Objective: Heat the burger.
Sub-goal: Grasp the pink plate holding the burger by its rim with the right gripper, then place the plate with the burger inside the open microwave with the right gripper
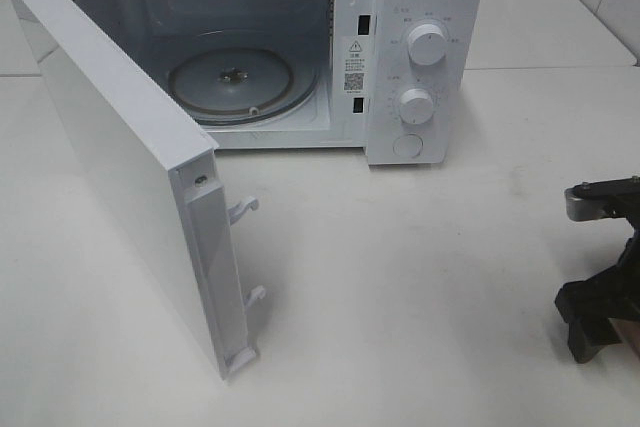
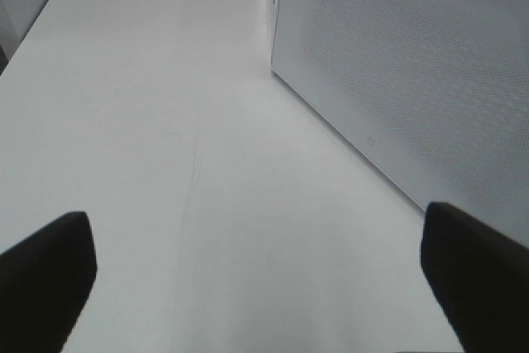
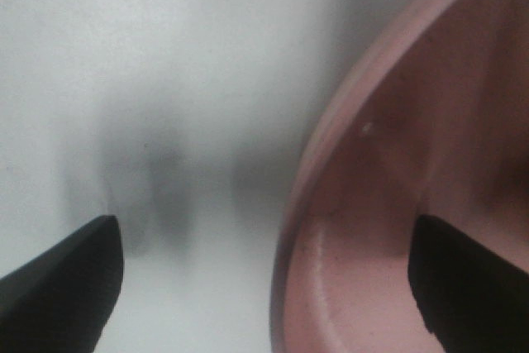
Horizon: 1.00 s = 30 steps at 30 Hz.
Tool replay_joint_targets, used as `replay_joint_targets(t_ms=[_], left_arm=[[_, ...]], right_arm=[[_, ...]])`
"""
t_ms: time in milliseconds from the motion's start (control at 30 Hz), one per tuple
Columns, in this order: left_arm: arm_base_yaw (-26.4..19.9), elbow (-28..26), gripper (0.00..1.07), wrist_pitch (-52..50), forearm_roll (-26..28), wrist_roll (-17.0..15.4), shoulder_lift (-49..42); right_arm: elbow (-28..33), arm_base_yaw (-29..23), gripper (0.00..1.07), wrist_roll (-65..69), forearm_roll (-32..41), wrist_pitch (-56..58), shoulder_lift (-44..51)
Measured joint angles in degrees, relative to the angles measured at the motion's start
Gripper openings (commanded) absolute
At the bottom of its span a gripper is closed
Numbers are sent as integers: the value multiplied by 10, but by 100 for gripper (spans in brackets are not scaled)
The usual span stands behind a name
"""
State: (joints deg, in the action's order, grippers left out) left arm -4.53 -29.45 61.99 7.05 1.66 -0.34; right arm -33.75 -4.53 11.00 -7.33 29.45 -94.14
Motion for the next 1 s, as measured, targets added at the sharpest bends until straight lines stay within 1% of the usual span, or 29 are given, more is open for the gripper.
replay_joint_targets(t_ms=[100, 133, 167, 200, 233, 267, 300, 333, 367, 400, 433, 467, 500, 533, 567, 600, 633, 1000], left_arm=[[0, 0, 100, 0, 0, 0, 0], [0, 0, 100, 0, 0, 0, 0], [0, 0, 100, 0, 0, 0, 0], [0, 0, 100, 0, 0, 0, 0], [0, 0, 100, 0, 0, 0, 0], [0, 0, 100, 0, 0, 0, 0], [0, 0, 100, 0, 0, 0, 0], [0, 0, 100, 0, 0, 0, 0], [0, 0, 100, 0, 0, 0, 0], [0, 0, 100, 0, 0, 0, 0], [0, 0, 100, 0, 0, 0, 0], [0, 0, 100, 0, 0, 0, 0], [0, 0, 100, 0, 0, 0, 0], [0, 0, 100, 0, 0, 0, 0], [0, 0, 100, 0, 0, 0, 0], [0, 0, 100, 0, 0, 0, 0], [0, 0, 100, 0, 0, 0, 0], [0, 0, 100, 0, 0, 0, 0]], right_arm=[[0, 0, 85, 0, 1, -1, -4], [0, 0, 82, 0, 2, -1, -4], [0, 0, 82, 0, 2, -1, -4], [0, 0, 74, 0, 2, -1, -4], [0, 0, 71, 0, 2, -1, -4], [0, 0, 71, 0, 2, -1, -4], [0, 0, 59, 0, 2, -1, -4], [0, 0, 59, 0, 2, -1, -4], [0, 0, 47, 0, 1, -1, -4], [0, 0, 39, 0, 0, -1, -4], [0, 0, 39, 0, 0, -1, -4], [0, 0, 25, 1, -3, -1, -4], [0, 0, 25, 1, -3, -1, -4], [0, 0, 11, 2, -10, -1, -4], [1, 1, 6, 3, -14, -2, -4], [1, 1, 6, 3, -14, -2, -4], [1, 1, 0, 3, -15, -3, -3], [1, 0, 0, 18, -23, -3, 2]])
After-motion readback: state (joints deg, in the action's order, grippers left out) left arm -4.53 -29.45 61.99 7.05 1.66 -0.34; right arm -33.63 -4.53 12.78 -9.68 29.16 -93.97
